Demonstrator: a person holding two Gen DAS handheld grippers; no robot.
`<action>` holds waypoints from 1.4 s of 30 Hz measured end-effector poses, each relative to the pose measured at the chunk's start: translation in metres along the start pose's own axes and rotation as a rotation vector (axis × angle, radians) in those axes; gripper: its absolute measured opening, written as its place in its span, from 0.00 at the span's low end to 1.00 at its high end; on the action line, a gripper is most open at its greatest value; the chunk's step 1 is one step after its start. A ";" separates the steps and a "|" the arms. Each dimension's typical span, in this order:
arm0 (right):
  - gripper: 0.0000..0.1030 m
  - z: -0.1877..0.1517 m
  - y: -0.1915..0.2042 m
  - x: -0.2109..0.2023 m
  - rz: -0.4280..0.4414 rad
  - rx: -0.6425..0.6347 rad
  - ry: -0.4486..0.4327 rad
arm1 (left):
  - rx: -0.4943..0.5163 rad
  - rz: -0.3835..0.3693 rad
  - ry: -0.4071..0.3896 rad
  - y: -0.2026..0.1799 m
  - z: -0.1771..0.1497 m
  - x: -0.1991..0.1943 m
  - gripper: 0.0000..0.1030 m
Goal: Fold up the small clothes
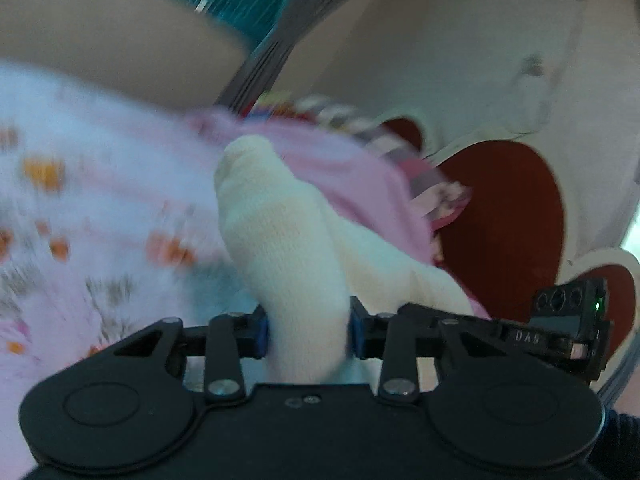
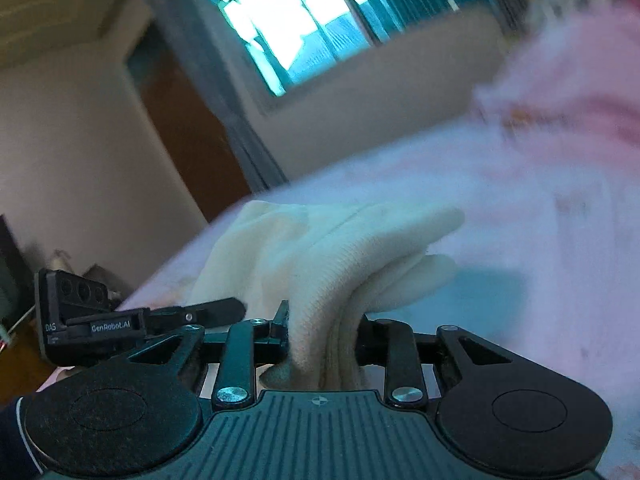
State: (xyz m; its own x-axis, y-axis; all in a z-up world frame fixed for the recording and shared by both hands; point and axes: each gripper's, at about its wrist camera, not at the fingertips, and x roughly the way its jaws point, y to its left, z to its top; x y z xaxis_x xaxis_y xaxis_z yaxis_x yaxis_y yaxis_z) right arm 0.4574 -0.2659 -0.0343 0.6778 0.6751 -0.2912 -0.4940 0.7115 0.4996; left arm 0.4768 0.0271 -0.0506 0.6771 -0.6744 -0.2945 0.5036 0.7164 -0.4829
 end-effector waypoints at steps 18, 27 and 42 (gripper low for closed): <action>0.27 -0.065 0.190 -0.121 0.101 -0.048 -0.009 | 0.114 0.099 -0.037 -0.110 -0.051 -0.194 0.32; 0.27 -0.058 0.097 0.027 0.053 0.148 0.170 | -0.026 0.195 0.094 0.015 -0.040 -0.107 0.33; 0.52 -0.119 0.022 0.004 0.170 0.430 0.366 | -0.361 0.019 0.269 0.059 -0.119 -0.144 0.54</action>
State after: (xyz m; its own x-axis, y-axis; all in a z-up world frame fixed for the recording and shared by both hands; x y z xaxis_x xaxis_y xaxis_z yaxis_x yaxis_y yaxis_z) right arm 0.3846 -0.2240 -0.1218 0.3388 0.8505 -0.4024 -0.2627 0.4962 0.8275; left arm 0.3456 0.1455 -0.1347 0.4968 -0.7184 -0.4869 0.2408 0.6532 -0.7179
